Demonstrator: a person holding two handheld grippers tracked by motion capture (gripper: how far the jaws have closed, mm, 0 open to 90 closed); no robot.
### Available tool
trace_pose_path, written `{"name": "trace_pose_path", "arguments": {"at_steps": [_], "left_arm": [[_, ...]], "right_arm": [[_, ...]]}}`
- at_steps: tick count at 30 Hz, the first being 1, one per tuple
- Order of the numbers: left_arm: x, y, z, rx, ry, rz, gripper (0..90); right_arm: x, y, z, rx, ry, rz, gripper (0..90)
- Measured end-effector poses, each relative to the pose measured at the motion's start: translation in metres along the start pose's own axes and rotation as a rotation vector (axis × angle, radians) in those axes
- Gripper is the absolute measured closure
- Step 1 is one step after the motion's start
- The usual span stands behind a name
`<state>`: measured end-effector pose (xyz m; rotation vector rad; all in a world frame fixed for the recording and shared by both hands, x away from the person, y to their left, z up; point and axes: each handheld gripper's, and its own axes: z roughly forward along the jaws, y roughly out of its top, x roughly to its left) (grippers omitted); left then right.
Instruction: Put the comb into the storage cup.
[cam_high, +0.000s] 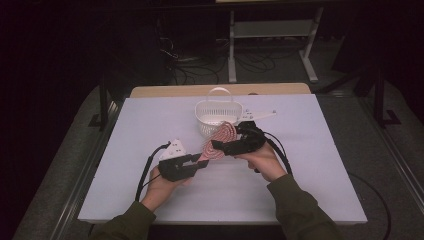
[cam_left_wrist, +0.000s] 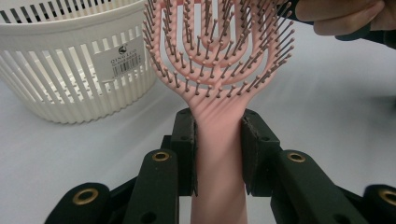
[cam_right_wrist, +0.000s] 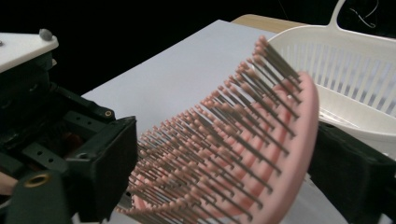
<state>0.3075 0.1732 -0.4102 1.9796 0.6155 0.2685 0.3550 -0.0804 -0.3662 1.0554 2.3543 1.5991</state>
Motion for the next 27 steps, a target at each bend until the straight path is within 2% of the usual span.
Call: {"name": "trace_pose_path", "arguments": {"at_steps": [10, 27], "left_arm": [[0.0004, -0.0005, 0.0006, 0.003, 0.000, 0.000, 70.2], [-0.0001, -0.0017, 0.0020, 0.008, 0.015, 0.018, 70.1]], "right_arm": [[-0.0040, -0.0014, -0.0012, 0.003, 0.009, 0.042, 23.3], [-0.0068, -0.0018, -0.0022, 0.003, 0.042, 0.072, 38.6]]}}
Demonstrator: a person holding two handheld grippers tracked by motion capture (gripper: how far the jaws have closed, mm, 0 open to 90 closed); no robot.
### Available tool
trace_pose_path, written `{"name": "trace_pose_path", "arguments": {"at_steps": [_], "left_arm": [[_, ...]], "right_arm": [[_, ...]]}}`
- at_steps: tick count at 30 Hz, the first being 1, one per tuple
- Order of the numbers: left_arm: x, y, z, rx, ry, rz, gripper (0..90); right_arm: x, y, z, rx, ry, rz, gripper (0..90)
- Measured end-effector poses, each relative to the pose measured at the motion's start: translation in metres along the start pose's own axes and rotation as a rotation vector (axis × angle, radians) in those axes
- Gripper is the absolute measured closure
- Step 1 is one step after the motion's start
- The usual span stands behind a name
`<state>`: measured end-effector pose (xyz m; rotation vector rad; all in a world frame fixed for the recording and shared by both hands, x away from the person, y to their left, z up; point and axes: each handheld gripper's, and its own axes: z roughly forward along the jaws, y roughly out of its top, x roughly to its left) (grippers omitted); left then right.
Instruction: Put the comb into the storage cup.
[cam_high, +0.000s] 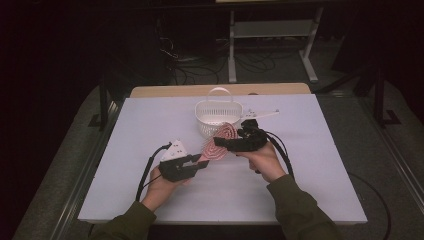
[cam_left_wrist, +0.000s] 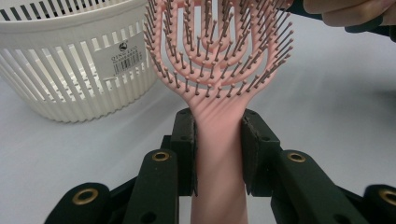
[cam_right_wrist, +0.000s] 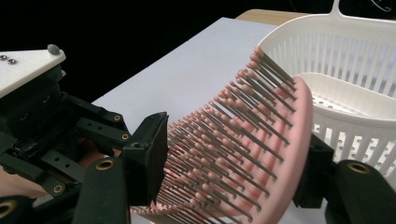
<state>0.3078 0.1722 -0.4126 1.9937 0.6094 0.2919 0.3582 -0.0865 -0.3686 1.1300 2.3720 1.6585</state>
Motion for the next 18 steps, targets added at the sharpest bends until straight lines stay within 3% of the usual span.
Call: {"name": "trace_pose_path", "arguments": {"at_steps": [18], "left_arm": [[0.0005, -0.0008, 0.0010, -0.001, 0.014, 0.013, 70.1]], "right_arm": [[-0.0004, 0.0008, -0.0008, -0.014, 0.034, 0.033, 49.2]]}}
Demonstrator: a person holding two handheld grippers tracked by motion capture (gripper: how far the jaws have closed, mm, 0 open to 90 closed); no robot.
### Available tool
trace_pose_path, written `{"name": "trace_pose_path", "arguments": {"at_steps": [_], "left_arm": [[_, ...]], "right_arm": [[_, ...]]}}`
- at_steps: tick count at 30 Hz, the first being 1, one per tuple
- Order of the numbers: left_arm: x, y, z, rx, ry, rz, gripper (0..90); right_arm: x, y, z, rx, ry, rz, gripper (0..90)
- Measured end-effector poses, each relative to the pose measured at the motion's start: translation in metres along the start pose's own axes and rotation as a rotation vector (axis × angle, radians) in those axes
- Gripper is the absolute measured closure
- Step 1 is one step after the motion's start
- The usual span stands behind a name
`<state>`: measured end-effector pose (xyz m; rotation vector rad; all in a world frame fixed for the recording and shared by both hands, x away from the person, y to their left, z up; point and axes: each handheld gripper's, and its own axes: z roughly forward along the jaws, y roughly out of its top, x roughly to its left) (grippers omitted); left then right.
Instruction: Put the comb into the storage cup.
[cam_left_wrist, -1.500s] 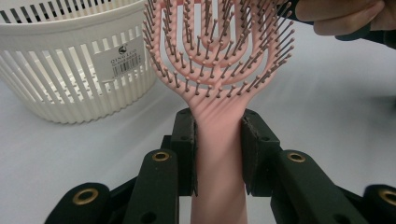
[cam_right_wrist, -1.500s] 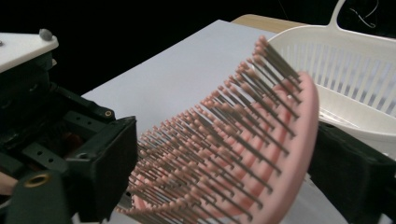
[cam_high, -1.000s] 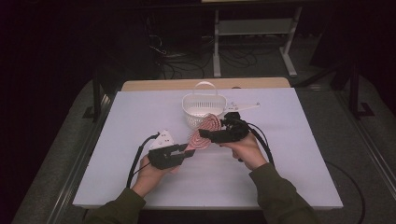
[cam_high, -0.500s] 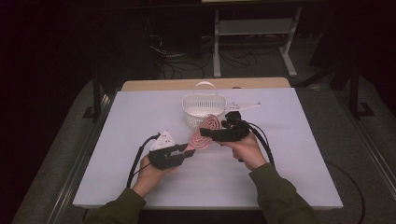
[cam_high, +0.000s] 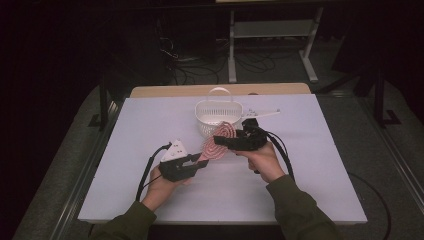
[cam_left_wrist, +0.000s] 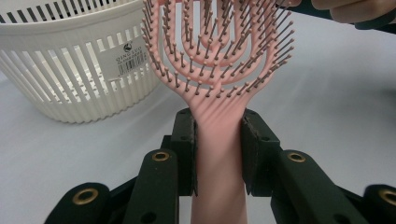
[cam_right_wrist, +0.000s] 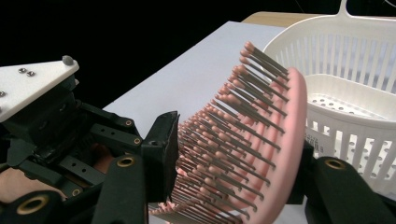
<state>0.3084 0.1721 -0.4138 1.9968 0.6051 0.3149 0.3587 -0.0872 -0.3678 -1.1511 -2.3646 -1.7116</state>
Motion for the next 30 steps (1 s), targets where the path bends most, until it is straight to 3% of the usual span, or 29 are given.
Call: {"name": "trace_pose_path", "arguments": {"at_steps": [19, 30], "left_arm": [[-0.0004, -0.0010, 0.0030, 0.005, -0.015, 0.013, 70.4], [0.0003, -0.0013, 0.0038, 0.009, -0.025, 0.014, 70.5]], "right_arm": [[-0.0003, 0.0017, -0.0029, -0.035, 0.058, 0.038, 60.0], [0.0015, 0.0020, -0.0035, -0.053, 0.080, 0.035, 62.5]]}}
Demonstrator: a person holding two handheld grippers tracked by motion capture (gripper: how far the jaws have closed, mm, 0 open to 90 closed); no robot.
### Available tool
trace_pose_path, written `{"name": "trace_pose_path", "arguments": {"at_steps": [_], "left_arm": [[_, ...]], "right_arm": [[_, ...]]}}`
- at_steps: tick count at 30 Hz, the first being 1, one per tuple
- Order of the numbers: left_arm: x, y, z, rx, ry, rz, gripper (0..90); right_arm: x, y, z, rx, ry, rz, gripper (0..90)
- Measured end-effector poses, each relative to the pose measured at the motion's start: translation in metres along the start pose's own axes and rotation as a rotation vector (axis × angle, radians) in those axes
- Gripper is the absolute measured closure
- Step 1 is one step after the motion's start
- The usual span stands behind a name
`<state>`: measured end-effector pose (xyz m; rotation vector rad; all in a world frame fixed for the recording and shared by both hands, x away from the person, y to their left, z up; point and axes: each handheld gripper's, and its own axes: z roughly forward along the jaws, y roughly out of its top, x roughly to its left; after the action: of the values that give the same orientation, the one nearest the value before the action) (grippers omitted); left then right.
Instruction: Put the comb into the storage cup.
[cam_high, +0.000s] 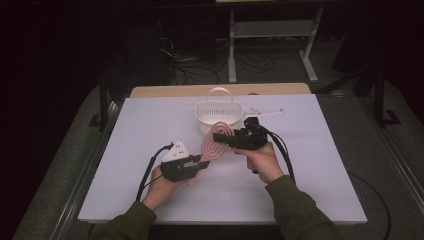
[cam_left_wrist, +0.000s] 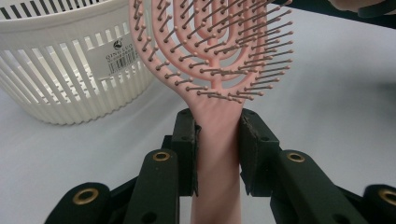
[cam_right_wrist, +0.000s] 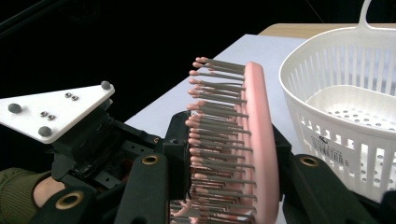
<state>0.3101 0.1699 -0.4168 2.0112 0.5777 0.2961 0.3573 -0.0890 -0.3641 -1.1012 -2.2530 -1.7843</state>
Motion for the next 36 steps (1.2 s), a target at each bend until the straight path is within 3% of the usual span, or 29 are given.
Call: {"name": "trace_pose_path", "arguments": {"at_steps": [8, 22, 36], "left_arm": [[0.002, 0.000, -0.001, -0.009, 0.002, -0.008, 67.6], [0.006, 0.002, -0.009, -0.018, -0.001, -0.046, 50.2], [0.022, -0.008, -0.028, 0.042, -0.034, -0.055, 36.1]], "right_arm": [[0.001, 0.001, -0.001, -0.013, 0.003, 0.003, 63.0], [-0.004, 0.004, -0.013, -0.054, -0.024, 0.013, 63.0], [-0.007, 0.006, -0.020, -0.075, -0.044, 0.012, 63.1]]}}
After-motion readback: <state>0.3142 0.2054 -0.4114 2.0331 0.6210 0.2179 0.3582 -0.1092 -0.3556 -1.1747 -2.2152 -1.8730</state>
